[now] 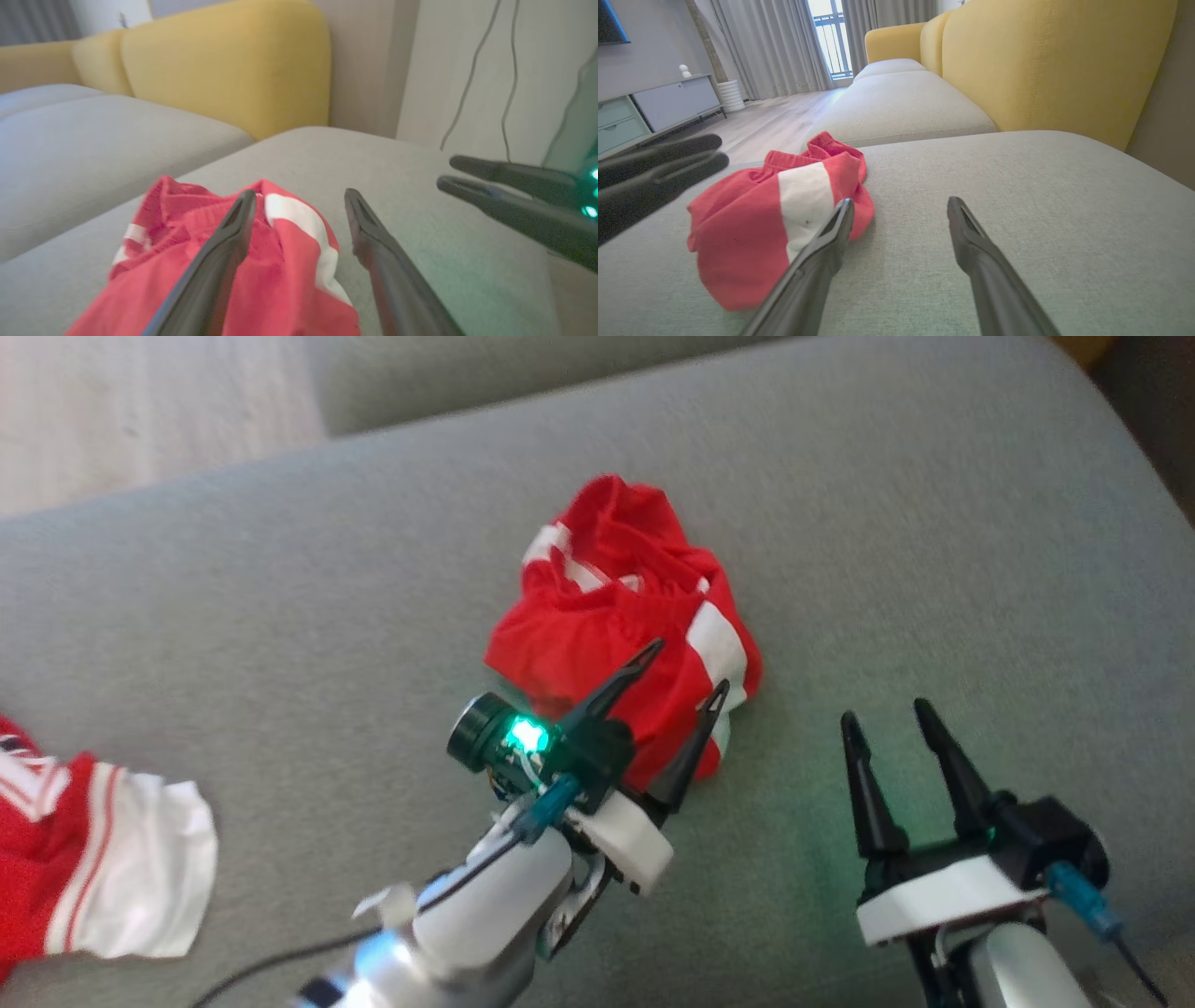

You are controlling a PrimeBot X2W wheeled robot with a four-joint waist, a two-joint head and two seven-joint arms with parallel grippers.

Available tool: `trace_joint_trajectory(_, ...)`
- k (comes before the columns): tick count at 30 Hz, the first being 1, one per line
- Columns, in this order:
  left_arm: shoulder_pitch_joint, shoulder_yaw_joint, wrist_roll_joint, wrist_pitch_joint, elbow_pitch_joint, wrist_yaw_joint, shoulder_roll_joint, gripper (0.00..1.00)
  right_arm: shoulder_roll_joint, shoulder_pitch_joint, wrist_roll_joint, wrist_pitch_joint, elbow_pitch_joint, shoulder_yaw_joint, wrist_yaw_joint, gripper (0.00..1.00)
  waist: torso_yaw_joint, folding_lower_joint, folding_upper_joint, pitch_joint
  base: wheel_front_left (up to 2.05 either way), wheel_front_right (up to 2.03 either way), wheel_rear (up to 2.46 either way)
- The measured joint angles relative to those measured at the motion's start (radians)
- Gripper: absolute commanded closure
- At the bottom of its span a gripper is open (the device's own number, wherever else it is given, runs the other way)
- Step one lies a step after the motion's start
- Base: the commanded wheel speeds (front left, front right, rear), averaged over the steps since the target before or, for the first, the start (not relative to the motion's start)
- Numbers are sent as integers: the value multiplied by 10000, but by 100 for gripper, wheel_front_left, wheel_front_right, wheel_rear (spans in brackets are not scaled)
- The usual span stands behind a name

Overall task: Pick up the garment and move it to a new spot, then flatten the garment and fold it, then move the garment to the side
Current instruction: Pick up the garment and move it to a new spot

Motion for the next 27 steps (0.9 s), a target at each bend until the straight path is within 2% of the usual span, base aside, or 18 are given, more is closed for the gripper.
trace_joint_trajectory(4, 1042, 1185, 648, -25, -1392, 665, 303, 0, 0, 383, -2, 0, 82, 100, 0, 0, 370, -2, 0, -641, 0, 0, 0)
trace_joint_trajectory(7, 1664, 1751, 934, -27, -1985, 907, 617, 0, 0, 621, -6, 0, 102, 98, 0, 0, 627, -3, 0, -903, 0, 0, 0)
trace_joint_trajectory(8, 2305, 2364, 1162, -27, -2508, 1143, 920, 0, 0, 817, -17, 0, 115, 79, 0, 0, 911, -2, 0, -1111, 0, 0, 0)
trace_joint_trajectory(9, 2305, 2364, 1162, -27, -2508, 1143, 920, 0, 0, 817, -17, 0, 115, 79, 0, 0, 911, -2, 0, -1111, 0, 0, 0)
trace_joint_trajectory(16, 4955, 4826, 2155, -31, -4518, 1881, 1620, 0, 2, 997, -84, 0, 67, -159, 0, 0, 1748, -2, 0, -1745, 0, 0, 0)
trace_joint_trajectory(20, 6592, 5860, 2577, -38, -5087, 1894, 1661, 0, 4, 1364, -84, 0, 0, -245, 0, 0, 2062, -1, 0, -2008, 0, 0, 0)
trace_joint_trajectory(27, 8667, 7133, 3183, -38, -5760, 1348, 1193, 0, 8, 1680, -71, 0, -219, -347, 0, 0, 2205, -1, 0, -2380, 0, 0, 0)
